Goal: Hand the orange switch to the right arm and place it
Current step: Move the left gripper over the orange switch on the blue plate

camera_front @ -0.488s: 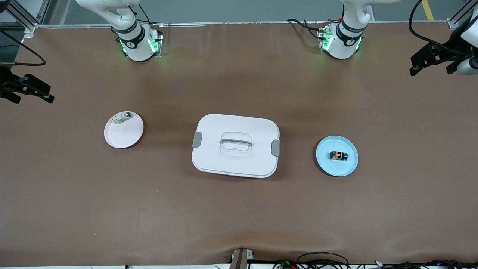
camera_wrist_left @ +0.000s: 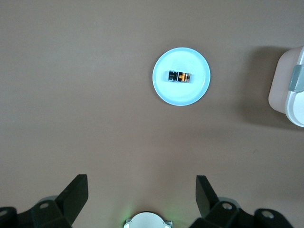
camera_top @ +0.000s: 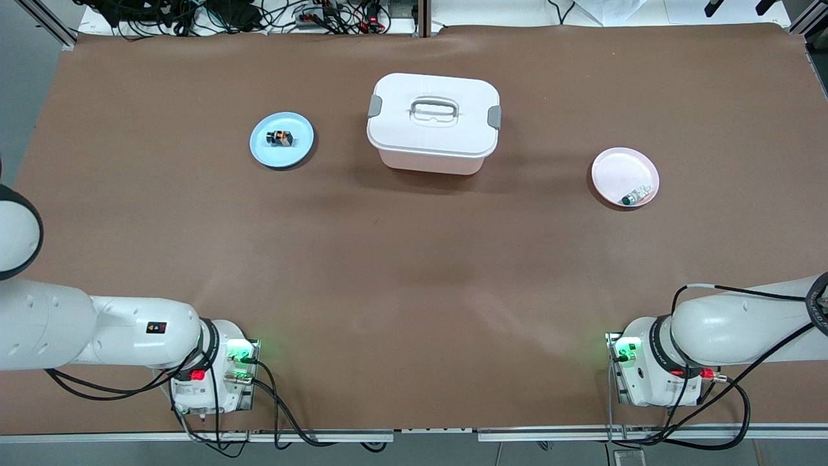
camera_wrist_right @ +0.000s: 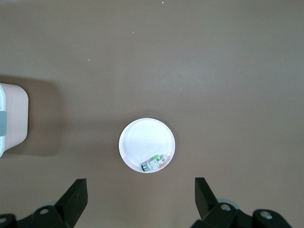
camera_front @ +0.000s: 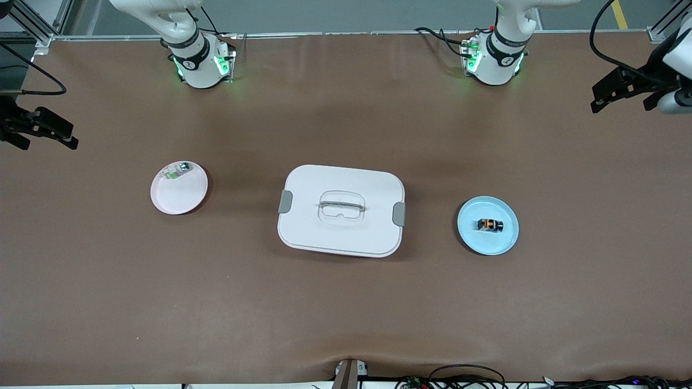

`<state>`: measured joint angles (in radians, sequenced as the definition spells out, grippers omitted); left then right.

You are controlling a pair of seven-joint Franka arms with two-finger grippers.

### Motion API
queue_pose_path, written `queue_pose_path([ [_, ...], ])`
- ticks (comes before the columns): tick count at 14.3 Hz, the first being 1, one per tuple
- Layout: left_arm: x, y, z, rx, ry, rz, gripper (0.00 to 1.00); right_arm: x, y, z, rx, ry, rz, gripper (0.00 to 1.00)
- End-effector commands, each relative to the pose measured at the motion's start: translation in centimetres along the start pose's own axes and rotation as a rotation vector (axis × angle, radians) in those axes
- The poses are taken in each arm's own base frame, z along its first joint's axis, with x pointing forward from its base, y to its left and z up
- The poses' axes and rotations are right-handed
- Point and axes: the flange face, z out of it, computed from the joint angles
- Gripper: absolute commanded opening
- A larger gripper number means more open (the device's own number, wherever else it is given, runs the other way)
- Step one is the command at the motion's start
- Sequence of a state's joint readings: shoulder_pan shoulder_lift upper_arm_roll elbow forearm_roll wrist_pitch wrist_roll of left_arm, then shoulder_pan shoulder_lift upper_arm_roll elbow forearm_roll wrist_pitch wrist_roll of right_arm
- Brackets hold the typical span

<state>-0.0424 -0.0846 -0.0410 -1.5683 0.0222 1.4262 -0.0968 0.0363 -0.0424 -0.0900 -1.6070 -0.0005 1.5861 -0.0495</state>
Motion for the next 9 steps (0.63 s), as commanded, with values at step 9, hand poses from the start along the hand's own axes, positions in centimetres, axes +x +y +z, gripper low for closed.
queue_pose_path([
  [9,7.3,1.2,10.7,0.014,-0.062,0.020,1.00,0.3,-0.2,-0.3,-0.005,-0.005,0.002,1.00],
])
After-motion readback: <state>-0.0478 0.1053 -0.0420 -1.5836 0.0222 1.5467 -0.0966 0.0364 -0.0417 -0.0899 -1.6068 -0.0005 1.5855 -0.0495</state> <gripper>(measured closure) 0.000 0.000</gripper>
